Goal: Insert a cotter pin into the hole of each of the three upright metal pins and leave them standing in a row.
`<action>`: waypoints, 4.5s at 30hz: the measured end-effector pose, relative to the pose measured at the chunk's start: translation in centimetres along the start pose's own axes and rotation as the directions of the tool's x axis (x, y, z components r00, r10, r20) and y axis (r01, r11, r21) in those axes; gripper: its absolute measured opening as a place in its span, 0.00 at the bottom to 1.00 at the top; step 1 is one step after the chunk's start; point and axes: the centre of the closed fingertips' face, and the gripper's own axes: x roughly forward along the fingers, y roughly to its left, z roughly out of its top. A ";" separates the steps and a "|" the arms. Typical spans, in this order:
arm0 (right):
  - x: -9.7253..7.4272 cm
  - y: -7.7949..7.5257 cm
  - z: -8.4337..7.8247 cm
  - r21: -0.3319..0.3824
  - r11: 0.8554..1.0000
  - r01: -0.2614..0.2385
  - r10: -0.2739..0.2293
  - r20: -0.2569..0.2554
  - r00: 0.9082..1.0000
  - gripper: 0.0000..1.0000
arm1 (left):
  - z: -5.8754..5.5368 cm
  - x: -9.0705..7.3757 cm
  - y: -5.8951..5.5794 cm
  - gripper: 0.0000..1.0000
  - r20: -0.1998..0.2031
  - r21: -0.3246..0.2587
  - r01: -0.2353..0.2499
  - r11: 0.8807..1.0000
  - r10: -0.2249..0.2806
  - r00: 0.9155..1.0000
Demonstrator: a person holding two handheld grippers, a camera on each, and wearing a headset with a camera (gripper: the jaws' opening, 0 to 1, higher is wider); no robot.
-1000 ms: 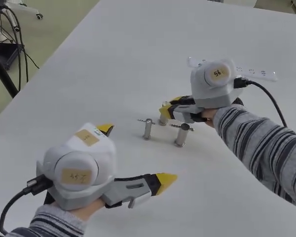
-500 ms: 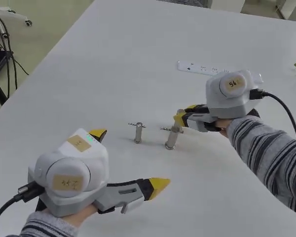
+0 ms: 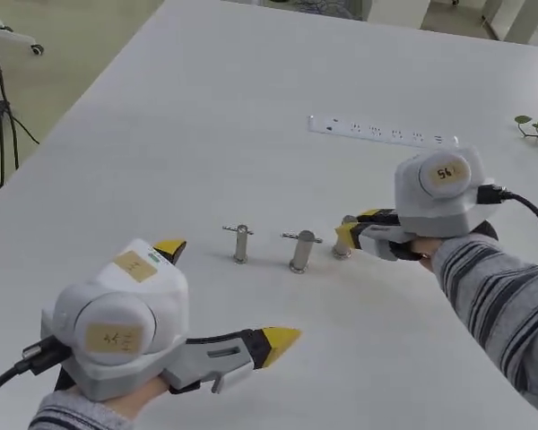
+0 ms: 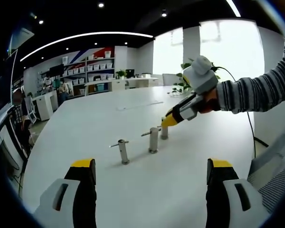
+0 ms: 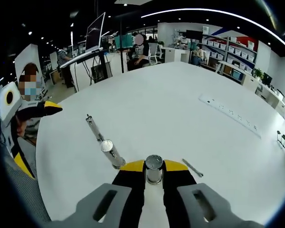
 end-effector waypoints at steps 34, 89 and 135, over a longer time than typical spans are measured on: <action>-1.4 5.4 -2.1 0.052 0.999 -0.005 0.004 0.031 1.000 0.08 | 0.2 -0.6 -0.6 0.96 0.010 0.007 -0.001 1.000 0.001 1.000; -4.4 -0.8 -3.6 -0.112 0.981 -0.156 0.138 -0.152 0.979 0.22 | 1.0 -0.6 -0.2 0.98 -0.002 0.002 -0.038 0.999 0.038 0.999; 3.1 -7.4 -3.9 -0.280 0.911 -0.304 0.189 -0.372 0.909 0.07 | -0.2 0.5 0.8 0.94 -0.043 -0.018 -0.043 0.999 0.042 0.998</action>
